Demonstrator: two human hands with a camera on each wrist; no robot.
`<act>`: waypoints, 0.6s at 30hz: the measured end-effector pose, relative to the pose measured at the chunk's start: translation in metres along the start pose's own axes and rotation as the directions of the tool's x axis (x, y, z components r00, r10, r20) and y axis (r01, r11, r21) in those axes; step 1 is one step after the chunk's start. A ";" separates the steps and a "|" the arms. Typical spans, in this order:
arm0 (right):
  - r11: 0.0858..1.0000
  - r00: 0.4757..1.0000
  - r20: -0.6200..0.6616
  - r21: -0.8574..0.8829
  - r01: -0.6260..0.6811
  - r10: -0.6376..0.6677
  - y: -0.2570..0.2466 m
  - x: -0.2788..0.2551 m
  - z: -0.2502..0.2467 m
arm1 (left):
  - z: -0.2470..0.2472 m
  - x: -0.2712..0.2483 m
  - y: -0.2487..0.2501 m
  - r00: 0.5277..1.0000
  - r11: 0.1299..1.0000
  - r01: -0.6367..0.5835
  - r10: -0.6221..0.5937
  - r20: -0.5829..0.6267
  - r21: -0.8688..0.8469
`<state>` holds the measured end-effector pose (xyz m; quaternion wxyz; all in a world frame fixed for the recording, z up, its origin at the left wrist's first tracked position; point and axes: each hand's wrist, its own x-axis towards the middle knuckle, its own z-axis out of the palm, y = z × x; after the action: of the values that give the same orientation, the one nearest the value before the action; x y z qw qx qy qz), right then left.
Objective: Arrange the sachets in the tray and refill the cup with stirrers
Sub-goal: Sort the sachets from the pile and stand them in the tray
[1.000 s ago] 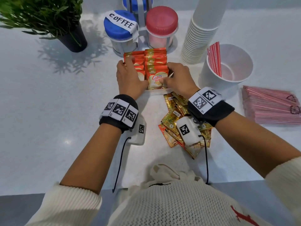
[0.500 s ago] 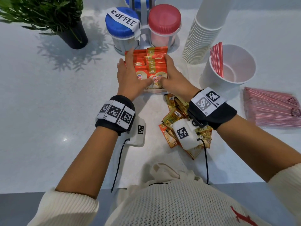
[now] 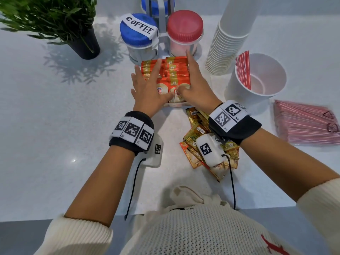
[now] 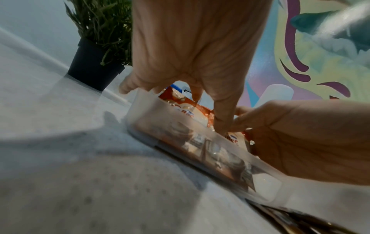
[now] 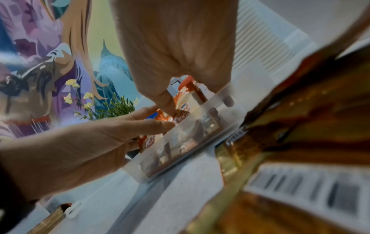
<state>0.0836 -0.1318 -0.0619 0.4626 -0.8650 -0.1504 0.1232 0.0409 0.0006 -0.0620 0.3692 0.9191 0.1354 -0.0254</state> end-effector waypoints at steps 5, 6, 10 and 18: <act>0.990 0.999 -0.043 -0.139 -0.014 0.008 -0.003 0.007 0.007 | 0.001 0.005 0.008 1.000 0.992 -0.001 -0.003 0.030 0.129; 0.985 0.999 -0.047 -0.170 -0.023 0.015 -0.004 0.006 0.007 | 0.001 0.006 0.008 0.999 0.988 -0.005 -0.001 0.040 0.157; 0.984 0.999 -0.037 -0.177 -0.033 0.027 -0.009 0.004 0.003 | 0.001 0.007 0.008 0.999 0.980 -0.015 0.005 0.053 0.199; 0.966 0.986 0.076 0.203 -0.161 0.148 -0.021 -0.008 -0.002 | 0.000 -0.001 0.003 1.000 0.998 0.017 -0.018 0.007 0.058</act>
<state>0.0739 -0.1253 -0.0421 0.5350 -0.8166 -0.0825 0.2002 0.0413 -0.0019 -0.0599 0.3426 0.9281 0.1413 -0.0358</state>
